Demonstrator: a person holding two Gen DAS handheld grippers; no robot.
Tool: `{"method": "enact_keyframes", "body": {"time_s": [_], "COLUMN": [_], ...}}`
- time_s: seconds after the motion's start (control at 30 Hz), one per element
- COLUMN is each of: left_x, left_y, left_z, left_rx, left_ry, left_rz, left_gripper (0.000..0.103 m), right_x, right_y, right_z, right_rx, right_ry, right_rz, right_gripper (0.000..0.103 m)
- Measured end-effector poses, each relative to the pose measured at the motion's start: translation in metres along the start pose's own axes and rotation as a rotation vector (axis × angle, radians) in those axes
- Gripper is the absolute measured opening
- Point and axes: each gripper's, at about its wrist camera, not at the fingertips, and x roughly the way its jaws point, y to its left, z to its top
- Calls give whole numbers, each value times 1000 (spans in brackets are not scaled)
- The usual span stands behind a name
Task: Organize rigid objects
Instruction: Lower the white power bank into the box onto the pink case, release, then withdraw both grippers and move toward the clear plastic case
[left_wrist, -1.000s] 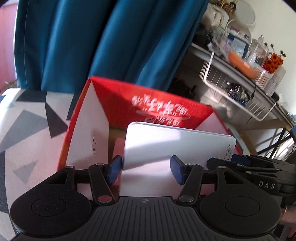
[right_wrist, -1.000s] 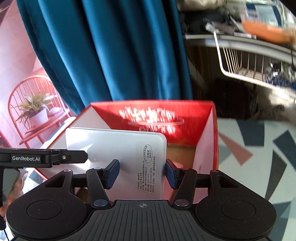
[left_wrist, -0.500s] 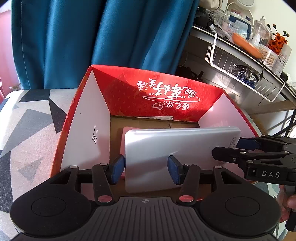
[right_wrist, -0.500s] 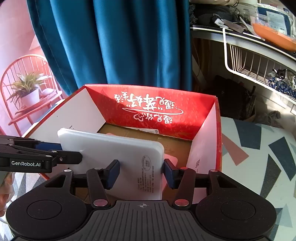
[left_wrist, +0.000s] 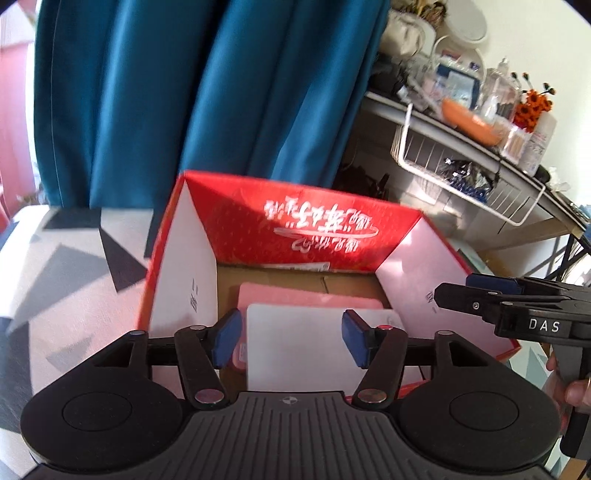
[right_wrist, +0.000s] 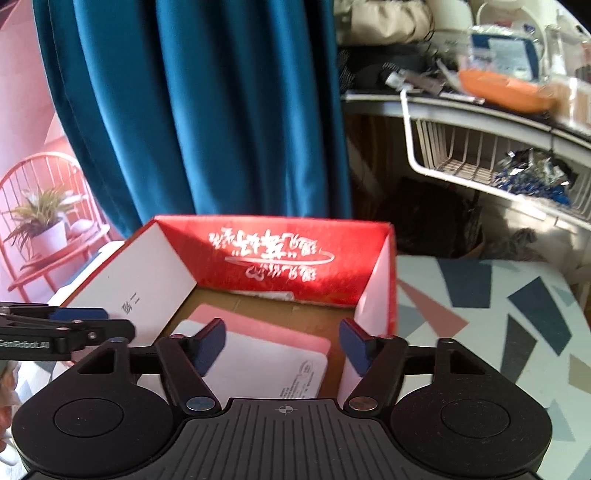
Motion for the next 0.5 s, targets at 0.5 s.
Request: {"method": "enact_keyframes", "body": {"time_s": [0.5], "left_x": [-71], "left_y": [0], "left_z": [-36], "left_rx": [58], "left_ry": [-80], "left_rz": [53], "left_gripper": [100], "right_x": [-61], "right_y": [9], "right_z": [-33], "right_rx": [7], "right_ry": [-143], "right_rz": [12], "right_gripper": [103]}}
